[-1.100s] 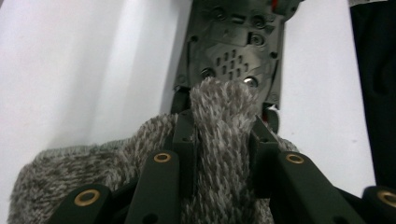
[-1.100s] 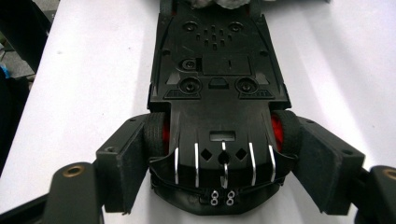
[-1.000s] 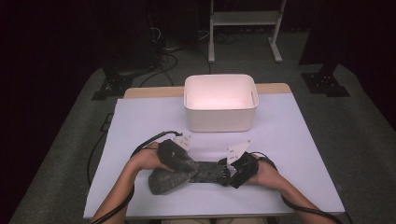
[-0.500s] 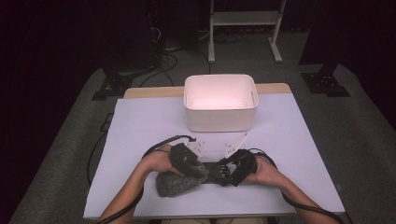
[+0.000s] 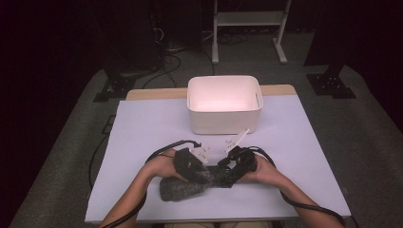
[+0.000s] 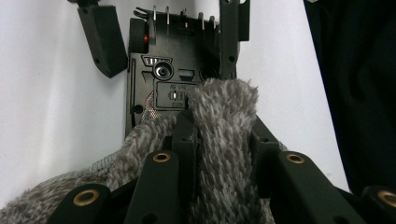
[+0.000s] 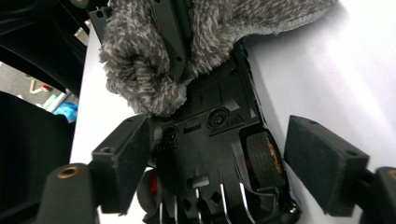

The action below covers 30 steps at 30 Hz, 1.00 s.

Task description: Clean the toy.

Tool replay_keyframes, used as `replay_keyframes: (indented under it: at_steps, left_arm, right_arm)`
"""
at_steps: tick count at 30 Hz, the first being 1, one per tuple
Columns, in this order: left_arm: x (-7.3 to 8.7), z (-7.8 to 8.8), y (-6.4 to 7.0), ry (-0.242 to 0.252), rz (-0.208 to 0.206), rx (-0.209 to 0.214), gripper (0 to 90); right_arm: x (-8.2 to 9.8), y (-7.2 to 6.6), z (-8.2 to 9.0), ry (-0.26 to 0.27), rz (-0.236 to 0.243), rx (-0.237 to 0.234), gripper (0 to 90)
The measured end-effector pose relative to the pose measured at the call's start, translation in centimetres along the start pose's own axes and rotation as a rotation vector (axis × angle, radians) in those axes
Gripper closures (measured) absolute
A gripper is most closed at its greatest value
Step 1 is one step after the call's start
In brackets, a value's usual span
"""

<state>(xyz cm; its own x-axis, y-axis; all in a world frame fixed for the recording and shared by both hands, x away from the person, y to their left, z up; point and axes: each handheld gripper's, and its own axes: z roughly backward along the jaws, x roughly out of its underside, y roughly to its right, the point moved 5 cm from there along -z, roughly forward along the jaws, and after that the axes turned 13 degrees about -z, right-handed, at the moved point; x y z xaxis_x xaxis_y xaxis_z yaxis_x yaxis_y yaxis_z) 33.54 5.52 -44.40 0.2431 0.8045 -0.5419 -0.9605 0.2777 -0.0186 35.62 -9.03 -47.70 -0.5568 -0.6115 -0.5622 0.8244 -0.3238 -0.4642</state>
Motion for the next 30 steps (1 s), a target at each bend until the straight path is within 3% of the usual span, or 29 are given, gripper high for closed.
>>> replay_keyframes:
  at_steps: [4, 9, 15, 22, 25, 30]
  left_arm:
    - [0.0, 0.3, -0.2, 0.005, 0.0, 0.0, 70.1]
    - [0.2, 2.3, -1.1, 0.058, 0.042, -0.056, 69.6]
    - [0.8, 3.8, -2.3, -0.015, 0.078, -0.099, 68.4]
    - [0.8, 2.7, -3.1, -0.032, 0.106, -0.039, 63.6]
    - [0.8, 2.0, -2.9, -0.015, 0.118, -0.001, 62.9]
    - [0.6, 1.9, -2.3, -0.002, 0.104, 0.005, 62.7]
  right_arm:
    - [0.1, 0.0, -0.2, -0.004, -0.024, -0.019, 25.5]
    - [0.2, -0.3, -0.1, 0.006, -0.026, 0.002, 26.6]
    - [0.5, -1.1, 0.0, 0.033, 0.035, 0.058, 26.9]
    - [0.8, -2.2, 0.1, 0.067, 0.115, 0.135, 27.0]
    - [1.0, -2.6, 0.2, 0.073, 0.133, 0.152, 27.0]
    - [1.2, -2.9, 0.2, 0.095, 0.167, 0.178, 26.9]
